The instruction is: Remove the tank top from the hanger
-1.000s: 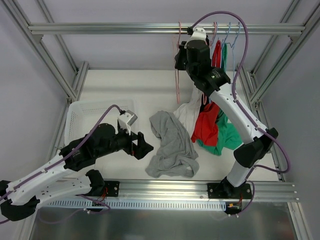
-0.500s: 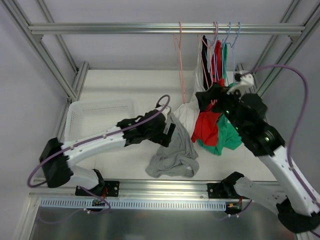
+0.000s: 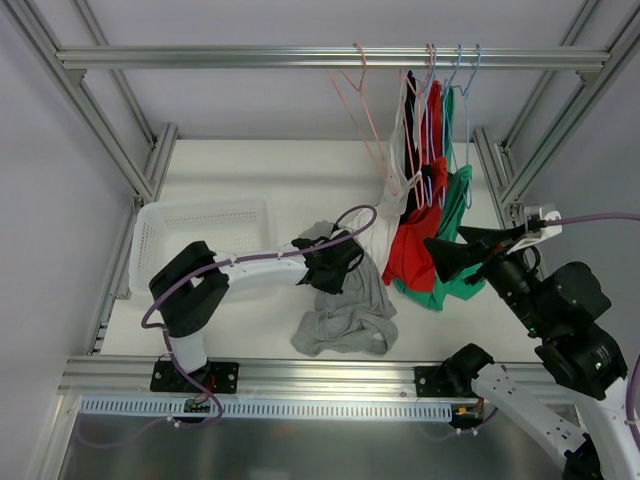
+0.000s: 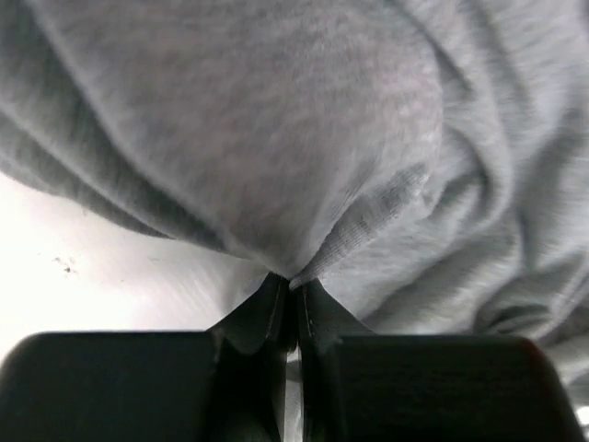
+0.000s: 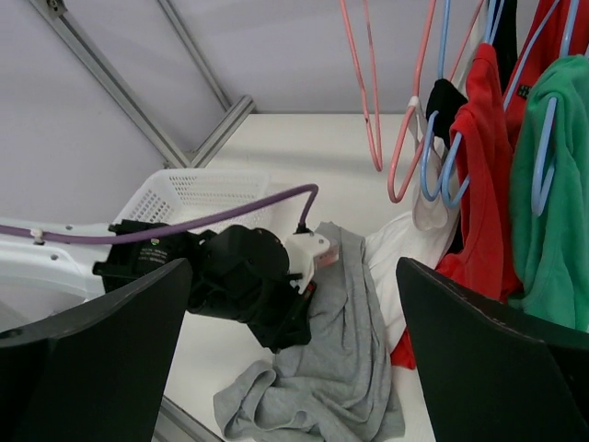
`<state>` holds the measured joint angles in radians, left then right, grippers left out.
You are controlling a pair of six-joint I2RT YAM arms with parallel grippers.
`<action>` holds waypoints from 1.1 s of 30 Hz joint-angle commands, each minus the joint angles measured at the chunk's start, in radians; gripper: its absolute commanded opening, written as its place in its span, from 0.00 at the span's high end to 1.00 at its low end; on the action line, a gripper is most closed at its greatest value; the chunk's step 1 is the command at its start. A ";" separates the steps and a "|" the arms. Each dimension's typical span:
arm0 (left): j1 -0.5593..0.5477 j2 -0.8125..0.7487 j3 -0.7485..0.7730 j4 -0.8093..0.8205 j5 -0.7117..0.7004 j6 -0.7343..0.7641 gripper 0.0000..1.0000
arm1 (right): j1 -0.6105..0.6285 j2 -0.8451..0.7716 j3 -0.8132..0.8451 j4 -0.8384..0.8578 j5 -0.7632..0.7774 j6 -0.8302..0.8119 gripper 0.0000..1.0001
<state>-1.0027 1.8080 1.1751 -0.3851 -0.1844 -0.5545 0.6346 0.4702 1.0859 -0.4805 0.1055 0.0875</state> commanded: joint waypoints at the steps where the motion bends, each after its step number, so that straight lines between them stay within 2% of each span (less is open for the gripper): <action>1: -0.011 -0.116 -0.011 0.022 0.003 -0.021 1.00 | -0.003 -0.030 0.005 -0.015 -0.032 -0.031 0.01; 5: -0.011 -0.260 -0.049 -0.003 -0.006 -0.021 1.00 | -0.003 -0.050 -0.011 -0.015 -0.003 -0.040 0.01; 9: -0.013 -0.521 -0.078 -0.038 -0.075 -0.007 1.00 | -0.001 -0.064 -0.014 -0.017 0.003 -0.055 0.01; 11: -0.013 -0.635 -0.057 -0.057 -0.107 0.042 1.00 | -0.003 -0.077 -0.011 -0.017 0.020 -0.064 0.00; 13: -0.013 -0.680 0.035 -0.089 -0.138 0.144 1.00 | -0.003 -0.087 -0.007 -0.015 0.034 -0.066 0.01; 14: -0.013 -0.690 0.081 -0.112 -0.167 0.174 1.00 | -0.001 -0.087 -0.004 -0.015 0.039 -0.069 0.00; 16: -0.010 -0.673 0.257 -0.202 -0.315 0.250 1.00 | -0.003 -0.084 0.005 -0.013 0.043 -0.069 0.01; 19: 0.012 -0.590 0.501 -0.285 -0.456 0.344 1.00 | -0.001 -0.077 0.017 -0.017 0.033 -0.066 0.00; 20: 0.056 -0.540 0.562 -0.303 -0.457 0.355 1.00 | -0.001 -0.073 0.020 -0.017 0.030 -0.065 0.00; 23: 0.151 -0.433 0.910 -0.380 -0.406 0.387 1.00 | -0.001 -0.077 0.031 -0.015 0.036 -0.063 0.01; 24: 0.163 -0.409 0.973 -0.397 -0.406 0.412 1.00 | -0.001 -0.079 0.034 -0.015 0.036 -0.058 0.00; 26: 0.185 -0.360 1.114 -0.414 -0.465 0.444 1.00 | -0.001 -0.081 0.039 -0.017 0.036 -0.057 0.01; 29: 0.223 -0.354 1.147 -0.411 -0.553 0.485 1.00 | -0.003 -0.091 0.040 -0.015 0.037 -0.055 0.00; 33: 0.346 -0.413 1.008 -0.411 -0.547 0.440 1.00 | -0.001 -0.099 0.045 -0.018 0.040 -0.057 0.00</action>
<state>-0.7204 1.4292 2.2410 -0.7647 -0.6701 -0.1268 0.6346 0.3870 1.0908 -0.5148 0.1268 0.0368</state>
